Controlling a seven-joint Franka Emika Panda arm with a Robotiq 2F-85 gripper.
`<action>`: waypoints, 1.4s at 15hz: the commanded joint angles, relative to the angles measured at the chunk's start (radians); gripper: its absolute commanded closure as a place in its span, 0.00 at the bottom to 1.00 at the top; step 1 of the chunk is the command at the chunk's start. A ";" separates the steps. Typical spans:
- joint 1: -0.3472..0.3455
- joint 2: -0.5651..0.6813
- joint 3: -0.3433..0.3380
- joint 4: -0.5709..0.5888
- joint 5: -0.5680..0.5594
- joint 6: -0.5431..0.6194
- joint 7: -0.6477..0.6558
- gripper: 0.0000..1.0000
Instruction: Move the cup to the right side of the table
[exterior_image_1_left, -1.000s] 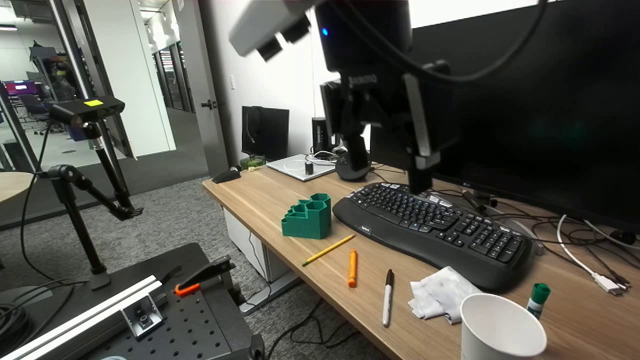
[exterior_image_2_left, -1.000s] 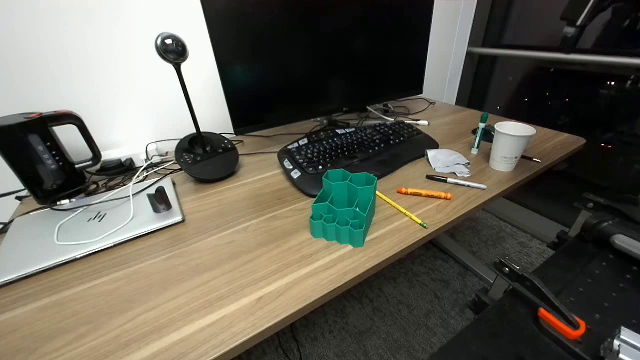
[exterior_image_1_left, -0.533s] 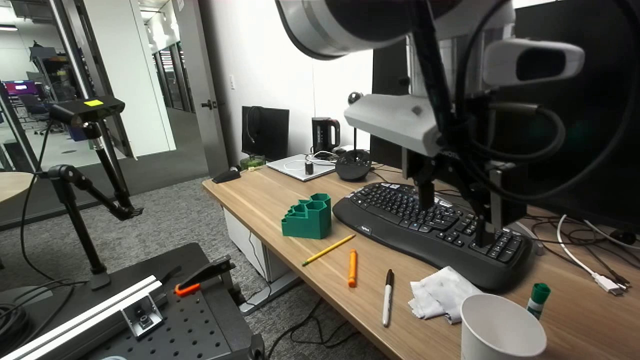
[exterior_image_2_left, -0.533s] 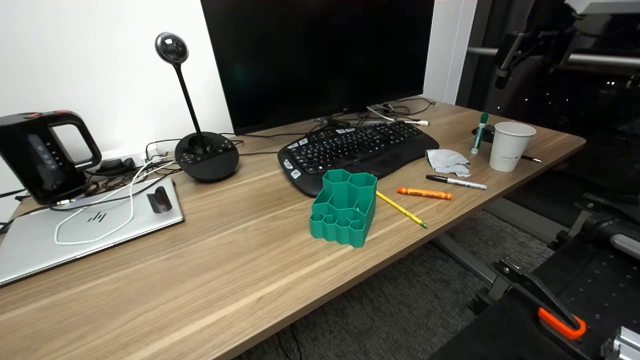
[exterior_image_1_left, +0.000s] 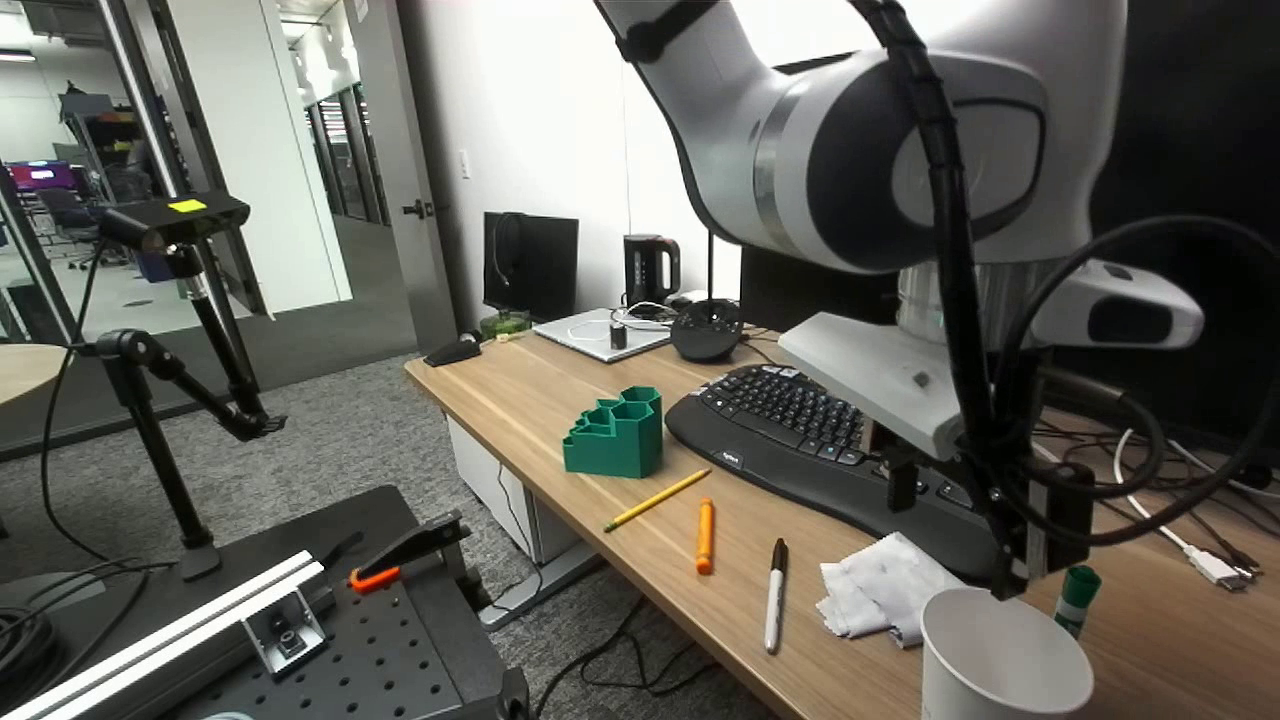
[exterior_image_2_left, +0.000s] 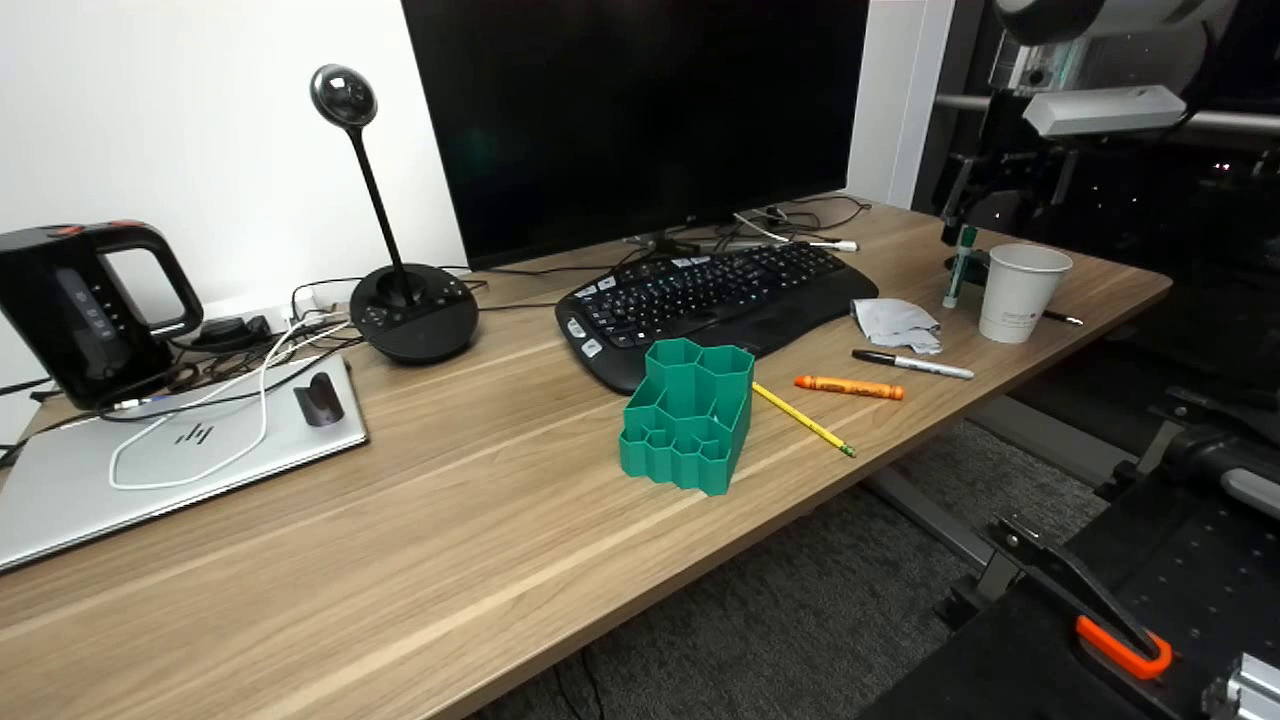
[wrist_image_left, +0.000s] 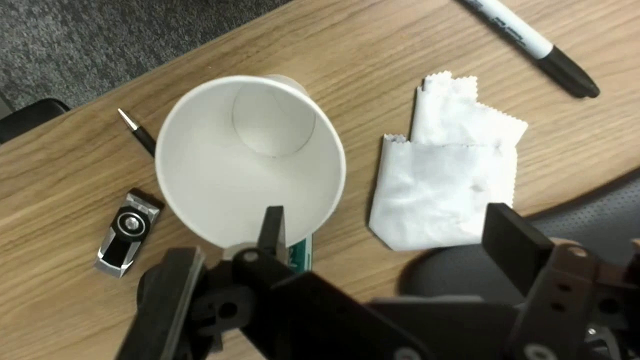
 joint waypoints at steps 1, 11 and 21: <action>0.022 0.075 -0.030 0.095 -0.040 -0.109 0.079 0.00; 0.033 0.168 -0.054 0.233 -0.061 -0.327 0.217 0.73; 0.010 -0.016 -0.136 0.157 -0.144 -0.502 0.301 0.99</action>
